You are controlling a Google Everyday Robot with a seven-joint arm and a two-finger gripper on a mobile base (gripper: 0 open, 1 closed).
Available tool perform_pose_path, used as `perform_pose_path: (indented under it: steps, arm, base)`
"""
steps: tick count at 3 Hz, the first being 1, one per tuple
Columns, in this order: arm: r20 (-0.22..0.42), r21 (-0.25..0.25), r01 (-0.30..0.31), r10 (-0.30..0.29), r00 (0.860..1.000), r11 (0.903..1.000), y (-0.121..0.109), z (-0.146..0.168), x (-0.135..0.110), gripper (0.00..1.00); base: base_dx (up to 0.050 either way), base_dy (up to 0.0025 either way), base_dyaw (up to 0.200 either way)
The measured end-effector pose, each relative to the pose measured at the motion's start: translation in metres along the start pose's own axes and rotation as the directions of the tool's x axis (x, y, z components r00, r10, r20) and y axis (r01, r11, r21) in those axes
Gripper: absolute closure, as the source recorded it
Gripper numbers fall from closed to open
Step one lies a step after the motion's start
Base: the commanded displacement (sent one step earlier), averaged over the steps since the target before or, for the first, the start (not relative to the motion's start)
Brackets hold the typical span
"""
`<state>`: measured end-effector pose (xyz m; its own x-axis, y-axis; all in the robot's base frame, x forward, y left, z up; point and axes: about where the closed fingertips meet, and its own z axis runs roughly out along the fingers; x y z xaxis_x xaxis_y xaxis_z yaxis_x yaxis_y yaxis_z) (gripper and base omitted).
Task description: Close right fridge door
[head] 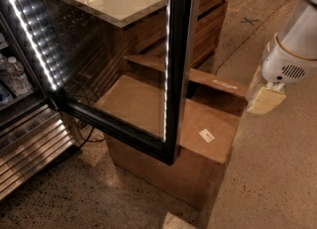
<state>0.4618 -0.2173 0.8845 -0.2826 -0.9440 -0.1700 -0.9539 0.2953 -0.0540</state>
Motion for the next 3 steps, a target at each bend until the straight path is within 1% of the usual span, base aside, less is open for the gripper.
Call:
perform_pose_path:
  steps: [1, 2, 3]
  arm:
    - [0.0, 0.0, 0.0, 0.0, 1.0, 1.0, -0.0001, 0.0, 0.0, 0.85]
    - [0.002, 0.001, -0.003, 0.003, 1.0, 1.0, -0.0013, -0.0002, -0.0001, 1.0]
    - [-0.005, 0.011, -0.006, 0.007, 1.0, 0.9999, -0.005, -0.0061, -0.0019, 1.0]
  base:
    - [0.0, 0.0, 0.0]
    - [0.0, 0.0, 0.0]
    - [0.0, 0.0, 0.0]
